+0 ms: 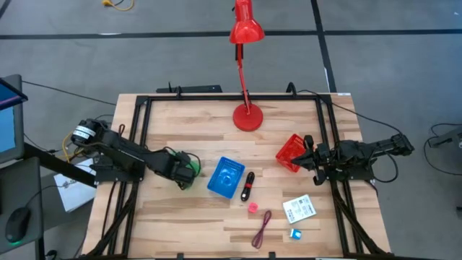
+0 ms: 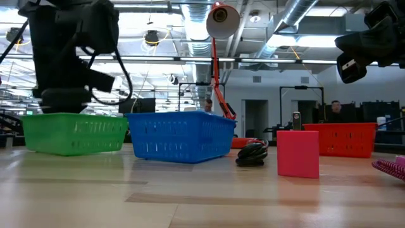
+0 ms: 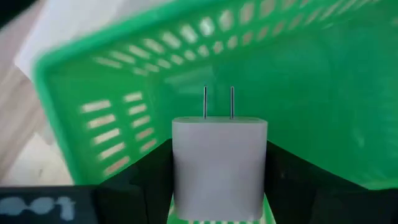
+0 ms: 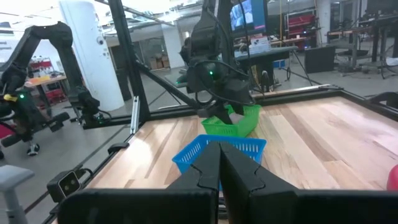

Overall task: Pick and place items into bin
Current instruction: Put the white charger adapter into the green basket

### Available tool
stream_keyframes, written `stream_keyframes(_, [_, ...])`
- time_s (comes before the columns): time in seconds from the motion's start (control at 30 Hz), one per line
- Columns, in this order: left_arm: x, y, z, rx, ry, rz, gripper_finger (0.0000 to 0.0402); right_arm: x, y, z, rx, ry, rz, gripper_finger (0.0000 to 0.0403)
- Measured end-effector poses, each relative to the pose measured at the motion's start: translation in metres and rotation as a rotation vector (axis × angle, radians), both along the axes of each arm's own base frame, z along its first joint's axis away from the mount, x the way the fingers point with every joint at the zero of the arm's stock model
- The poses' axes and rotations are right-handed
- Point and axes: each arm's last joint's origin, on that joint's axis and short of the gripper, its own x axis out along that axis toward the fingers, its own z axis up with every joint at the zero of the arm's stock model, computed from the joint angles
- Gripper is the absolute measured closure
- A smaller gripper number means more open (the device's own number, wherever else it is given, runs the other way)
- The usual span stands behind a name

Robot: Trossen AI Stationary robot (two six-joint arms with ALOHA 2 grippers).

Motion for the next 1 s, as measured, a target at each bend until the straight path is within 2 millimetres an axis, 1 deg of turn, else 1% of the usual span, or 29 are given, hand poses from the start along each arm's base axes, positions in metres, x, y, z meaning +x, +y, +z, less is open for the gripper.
stream_keyframes(0.2, [-0.0006,-0.0001,-0.0008,-0.01,0.007,-0.009,0.0208,0.0,0.0,0.0,0.0,0.0,0.0,0.0403])
stream_keyframes(0.47, [-0.0005,0.0,-0.0008,-0.001,0.046,-0.172,0.0207,0.0,0.0,0.0,0.0,0.0,0.0,0.0403])
stream_keyframes(0.67, [-0.0006,0.0001,-0.0008,-0.003,0.039,-0.142,0.0207,0.0,0.0,0.0,0.0,0.0,0.0,0.0403])
stream_keyframes(0.8, [0.0003,0.004,-0.0008,-0.004,0.027,-0.072,0.0206,0.0,0.0,0.0,0.0,0.0,0.0,0.0403])
stream_keyframes(1.0, [0.0009,0.0065,-0.0008,-0.006,0.028,-0.064,0.0206,0.0,0.0,0.0,0.0,0.0,0.0,0.0403])
